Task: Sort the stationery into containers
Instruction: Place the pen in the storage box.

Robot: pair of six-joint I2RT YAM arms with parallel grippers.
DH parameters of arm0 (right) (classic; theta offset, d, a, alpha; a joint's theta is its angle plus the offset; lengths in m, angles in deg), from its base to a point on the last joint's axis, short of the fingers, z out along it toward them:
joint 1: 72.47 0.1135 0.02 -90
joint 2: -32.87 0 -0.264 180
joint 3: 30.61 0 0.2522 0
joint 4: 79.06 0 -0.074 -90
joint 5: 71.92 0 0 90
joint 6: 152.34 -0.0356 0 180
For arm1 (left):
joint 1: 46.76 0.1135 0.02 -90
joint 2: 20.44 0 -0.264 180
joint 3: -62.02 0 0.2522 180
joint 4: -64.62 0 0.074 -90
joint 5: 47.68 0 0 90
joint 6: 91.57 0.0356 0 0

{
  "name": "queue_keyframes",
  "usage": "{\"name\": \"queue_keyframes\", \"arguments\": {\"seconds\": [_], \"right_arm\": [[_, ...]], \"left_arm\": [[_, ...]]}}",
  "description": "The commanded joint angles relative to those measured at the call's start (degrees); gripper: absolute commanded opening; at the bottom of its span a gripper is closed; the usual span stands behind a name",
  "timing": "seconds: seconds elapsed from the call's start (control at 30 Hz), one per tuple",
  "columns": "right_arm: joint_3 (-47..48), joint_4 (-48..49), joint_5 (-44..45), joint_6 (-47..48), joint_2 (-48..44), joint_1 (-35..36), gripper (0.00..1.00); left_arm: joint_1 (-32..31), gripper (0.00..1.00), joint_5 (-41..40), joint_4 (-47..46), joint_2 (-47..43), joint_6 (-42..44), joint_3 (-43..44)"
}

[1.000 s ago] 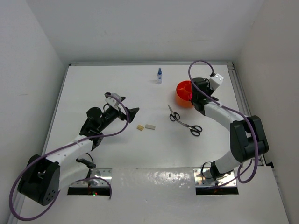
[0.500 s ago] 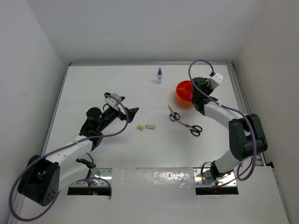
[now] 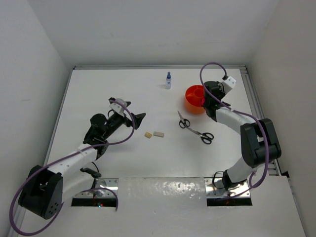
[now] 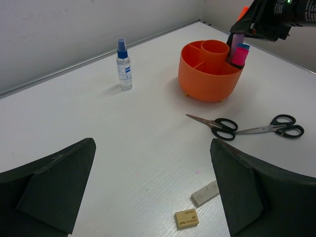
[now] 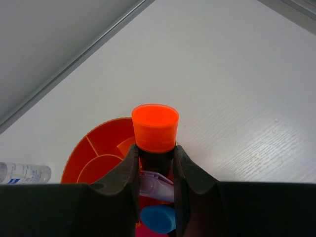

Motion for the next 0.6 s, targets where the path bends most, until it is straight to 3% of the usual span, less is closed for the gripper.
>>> {"name": "queue_keyframes", "arguments": {"seconds": [0.0,0.57], "right_arm": [[-1.1,-1.9,-3.8,0.1,1.4,-0.2,0.0],[-2.0,-2.2,-4.2,-0.5,1.6,-0.3,0.0]], "left_arm": [[0.7,1.0,0.1,-2.6,-1.4,0.8,-0.7],[0.8,1.0,-0.1,-2.7,-1.5,0.9,-0.8]]}}
